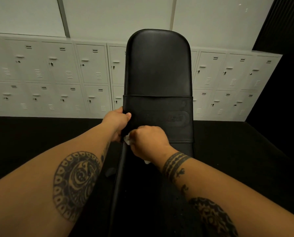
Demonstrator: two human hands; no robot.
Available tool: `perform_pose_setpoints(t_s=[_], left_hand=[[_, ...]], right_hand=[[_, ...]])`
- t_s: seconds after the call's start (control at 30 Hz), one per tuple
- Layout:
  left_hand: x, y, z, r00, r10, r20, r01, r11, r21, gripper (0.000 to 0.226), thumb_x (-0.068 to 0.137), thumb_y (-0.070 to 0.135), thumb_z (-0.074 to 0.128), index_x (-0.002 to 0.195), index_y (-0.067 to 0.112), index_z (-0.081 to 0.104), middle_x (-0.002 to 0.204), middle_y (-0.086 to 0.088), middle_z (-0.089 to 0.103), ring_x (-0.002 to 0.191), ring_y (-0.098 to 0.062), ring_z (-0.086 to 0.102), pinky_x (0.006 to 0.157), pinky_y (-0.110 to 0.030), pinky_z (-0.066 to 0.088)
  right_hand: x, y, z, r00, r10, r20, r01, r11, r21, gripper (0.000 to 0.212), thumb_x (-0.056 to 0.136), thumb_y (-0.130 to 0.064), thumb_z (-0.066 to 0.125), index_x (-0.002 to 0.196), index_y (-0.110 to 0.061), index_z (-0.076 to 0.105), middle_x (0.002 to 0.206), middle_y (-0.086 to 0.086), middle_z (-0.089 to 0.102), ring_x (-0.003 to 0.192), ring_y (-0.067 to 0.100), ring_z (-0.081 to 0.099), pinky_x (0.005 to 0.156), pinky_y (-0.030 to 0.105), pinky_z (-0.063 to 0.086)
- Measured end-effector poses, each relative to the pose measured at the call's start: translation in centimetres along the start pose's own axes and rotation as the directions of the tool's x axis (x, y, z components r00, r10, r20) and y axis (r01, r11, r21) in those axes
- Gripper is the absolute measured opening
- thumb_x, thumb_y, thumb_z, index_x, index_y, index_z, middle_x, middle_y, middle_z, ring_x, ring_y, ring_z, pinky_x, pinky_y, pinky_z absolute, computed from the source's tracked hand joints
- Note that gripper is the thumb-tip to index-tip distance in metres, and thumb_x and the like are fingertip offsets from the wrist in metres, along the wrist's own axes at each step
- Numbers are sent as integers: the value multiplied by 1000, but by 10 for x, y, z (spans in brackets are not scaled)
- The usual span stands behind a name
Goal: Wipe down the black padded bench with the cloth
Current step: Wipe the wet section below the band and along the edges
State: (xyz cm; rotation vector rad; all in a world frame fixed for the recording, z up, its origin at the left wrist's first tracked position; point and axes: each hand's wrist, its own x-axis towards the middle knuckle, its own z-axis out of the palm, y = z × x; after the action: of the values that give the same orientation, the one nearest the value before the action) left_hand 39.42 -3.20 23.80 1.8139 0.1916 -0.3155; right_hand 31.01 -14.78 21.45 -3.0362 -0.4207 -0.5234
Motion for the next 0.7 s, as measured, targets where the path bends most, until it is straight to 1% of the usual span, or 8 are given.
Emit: perform_pose_setpoints(t_s=[0.07, 0.17, 0.3, 0.4, 0.5, 0.57, 0.63, 0.7], left_hand=[[-3, 1, -3, 999, -19, 33, 20, 999, -26, 41, 106, 27, 50, 145, 38, 50, 132, -12, 61, 114, -42, 61, 67, -55, 56], [0, -2, -9, 998, -15, 58, 17, 999, -29, 44, 104, 27, 55, 147, 37, 49, 136, -10, 61, 122, -41, 59, 95, -67, 50], [6, -8, -7, 990, 141, -27, -140, 990, 15, 50, 102, 25, 58, 150, 35, 47, 138, -3, 62, 124, -30, 59, 100, -50, 50], [8, -13, -3, 975, 206, -87, -206, 978, 1, 41, 103, 26, 51, 143, 31, 55, 135, -11, 63, 117, -35, 63, 89, -42, 54], [5, -14, -8, 980, 172, -96, -184, 974, -136, 25, 105, 25, 46, 122, 27, 64, 129, -8, 64, 118, -33, 61, 98, -50, 53], [6, -14, -15, 991, 121, -50, -130, 949, -287, 28, 107, 28, 44, 132, 26, 57, 132, -4, 65, 119, -29, 62, 94, -46, 52], [8, -15, -24, 995, 97, 2, -89, 924, -371, 45, 107, 39, 42, 150, 25, 45, 136, -1, 65, 116, -26, 65, 91, -45, 51], [10, -17, -30, 994, 94, 46, -69, 919, -387, 51, 106, 50, 38, 151, 26, 46, 137, -2, 65, 114, -25, 65, 94, -47, 48]], right_hand=[[-11, 18, -3, 998, 65, 23, -65, 998, -25, 31, 93, -42, 47, 104, -25, 70, 99, 0, 69, 91, 27, 67, 73, 34, 40], [-25, 45, -10, 973, 226, 37, -224, 974, -40, 27, 90, -40, 51, 108, -27, 68, 99, -1, 71, 94, 25, 66, 77, 36, 38], [-22, 41, -7, 952, 303, -37, -304, 952, -27, 24, 91, -38, 50, 104, -25, 65, 100, 0, 68, 93, 26, 65, 80, 39, 38], [-4, 15, 11, 950, 279, -137, -272, 960, 72, 28, 92, -39, 50, 111, -26, 65, 108, 0, 69, 97, 26, 65, 83, 39, 38], [3, -5, 27, 985, 98, -143, -87, 993, 86, 28, 94, -42, 51, 113, -30, 68, 108, -3, 69, 95, 24, 66, 84, 40, 43], [1, 2, 28, 990, 32, -140, -30, 999, 17, 28, 91, -43, 52, 110, -31, 70, 103, -3, 70, 90, 24, 67, 80, 38, 42], [5, 15, 21, 986, 64, -151, -68, 997, -25, 25, 88, -40, 54, 106, -32, 70, 97, -2, 70, 86, 25, 67, 76, 38, 38], [17, 25, 13, 971, 137, -195, -139, 990, 4, 22, 88, -36, 56, 104, -33, 70, 94, -2, 69, 85, 26, 67, 76, 38, 37]])
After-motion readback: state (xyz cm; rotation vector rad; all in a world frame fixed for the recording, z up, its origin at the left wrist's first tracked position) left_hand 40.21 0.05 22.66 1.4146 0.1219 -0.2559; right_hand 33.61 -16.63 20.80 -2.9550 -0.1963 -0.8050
